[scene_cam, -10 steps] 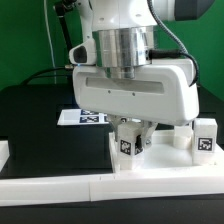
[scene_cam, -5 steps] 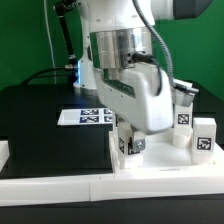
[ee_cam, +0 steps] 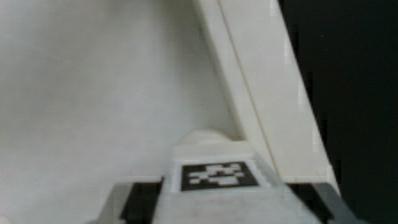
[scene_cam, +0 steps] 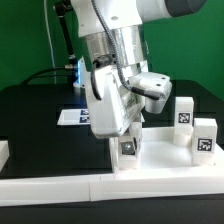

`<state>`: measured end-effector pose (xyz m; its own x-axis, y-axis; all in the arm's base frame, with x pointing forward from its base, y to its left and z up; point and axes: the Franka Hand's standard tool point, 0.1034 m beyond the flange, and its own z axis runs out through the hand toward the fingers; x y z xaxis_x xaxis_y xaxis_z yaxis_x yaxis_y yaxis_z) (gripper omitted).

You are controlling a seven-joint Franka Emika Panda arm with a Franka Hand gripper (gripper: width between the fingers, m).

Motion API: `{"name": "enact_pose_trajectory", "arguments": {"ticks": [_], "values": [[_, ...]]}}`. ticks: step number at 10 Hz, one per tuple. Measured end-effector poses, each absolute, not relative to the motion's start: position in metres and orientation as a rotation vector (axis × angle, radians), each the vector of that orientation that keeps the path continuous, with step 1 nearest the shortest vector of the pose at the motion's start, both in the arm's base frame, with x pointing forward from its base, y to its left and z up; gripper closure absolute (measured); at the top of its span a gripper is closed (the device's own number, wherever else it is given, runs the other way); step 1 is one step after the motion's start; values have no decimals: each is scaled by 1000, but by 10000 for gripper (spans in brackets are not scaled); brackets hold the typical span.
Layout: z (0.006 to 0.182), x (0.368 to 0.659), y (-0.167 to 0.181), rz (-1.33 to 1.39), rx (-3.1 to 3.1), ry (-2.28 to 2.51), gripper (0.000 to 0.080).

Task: Assemble square table

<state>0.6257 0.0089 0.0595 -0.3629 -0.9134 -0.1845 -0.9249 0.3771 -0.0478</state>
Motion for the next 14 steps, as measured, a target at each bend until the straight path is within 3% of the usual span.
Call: {"name": "enact_pose_trajectory", "arguments": {"ticks": [3,4,5,6,7,10,14], "values": [[59,624,8,90,-1658,2470,511],[59,624,8,90,-1658,2470,268],[61,624,10,89,-1666,2464,268],[71,620,18,91,-1688,2438,188],[89,615,22,94,-1689,2414,157],[137,613,21,99,-1666,2362,151],[135,611,21,107,-1670,2363,151]]}}
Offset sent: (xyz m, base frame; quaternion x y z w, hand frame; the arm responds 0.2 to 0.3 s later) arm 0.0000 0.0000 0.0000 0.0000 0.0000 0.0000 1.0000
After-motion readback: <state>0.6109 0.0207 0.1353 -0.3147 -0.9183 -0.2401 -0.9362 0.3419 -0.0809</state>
